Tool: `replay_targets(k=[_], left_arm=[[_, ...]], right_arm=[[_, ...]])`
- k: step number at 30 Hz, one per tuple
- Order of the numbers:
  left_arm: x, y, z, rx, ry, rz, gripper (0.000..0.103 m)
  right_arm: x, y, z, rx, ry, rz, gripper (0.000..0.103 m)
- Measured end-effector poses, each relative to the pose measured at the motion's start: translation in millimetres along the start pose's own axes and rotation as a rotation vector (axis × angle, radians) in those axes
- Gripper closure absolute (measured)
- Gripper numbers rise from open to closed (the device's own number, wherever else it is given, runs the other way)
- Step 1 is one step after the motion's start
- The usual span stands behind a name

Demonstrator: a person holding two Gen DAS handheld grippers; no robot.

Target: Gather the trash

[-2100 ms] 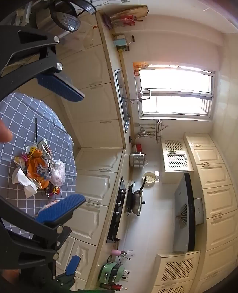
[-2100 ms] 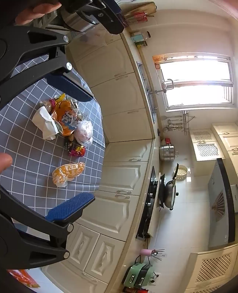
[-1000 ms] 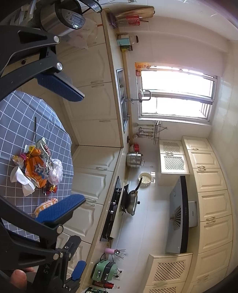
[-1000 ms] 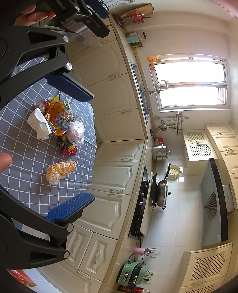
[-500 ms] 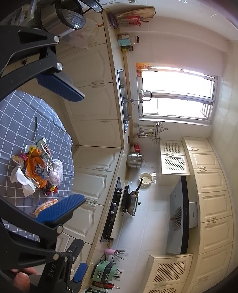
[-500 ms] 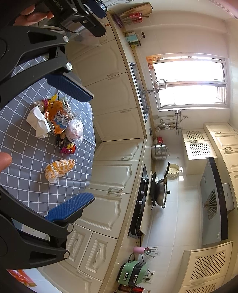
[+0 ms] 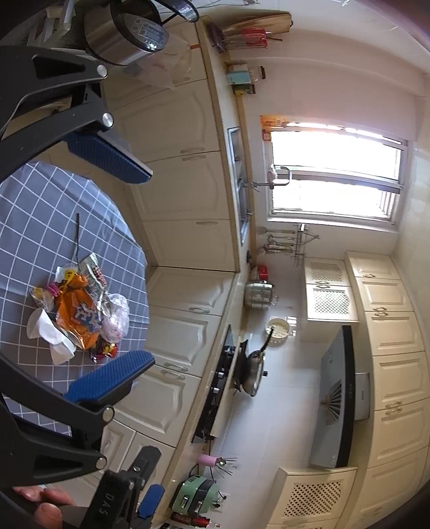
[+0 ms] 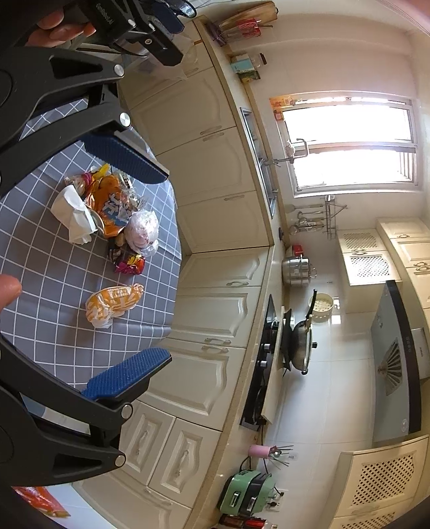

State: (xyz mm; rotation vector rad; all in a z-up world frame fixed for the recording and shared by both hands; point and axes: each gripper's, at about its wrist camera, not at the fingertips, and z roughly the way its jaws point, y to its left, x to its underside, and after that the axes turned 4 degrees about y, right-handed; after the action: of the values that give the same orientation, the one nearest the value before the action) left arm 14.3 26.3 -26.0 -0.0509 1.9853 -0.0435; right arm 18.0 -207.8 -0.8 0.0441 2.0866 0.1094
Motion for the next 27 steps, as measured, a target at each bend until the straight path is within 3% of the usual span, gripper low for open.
replay_targets(k=[5,15,27], left_arm=[[16.9,2.6,25.3,-0.017,0.074,0.013,0.004],[88.5,8.3,116.7,0.0,0.356,0.051,0.004],[124.3,-9.9,184.6,0.041,0.499,0.029,0.005]], right_arm=[[11.1,-7.7,15.7,0.009,0.048,0.011,0.006],[52.9,-29.8,63.8,0.03,0.216,0.049,0.006],[80.7,-36.6,98.8,0.009,0.339,0.074,0.006]])
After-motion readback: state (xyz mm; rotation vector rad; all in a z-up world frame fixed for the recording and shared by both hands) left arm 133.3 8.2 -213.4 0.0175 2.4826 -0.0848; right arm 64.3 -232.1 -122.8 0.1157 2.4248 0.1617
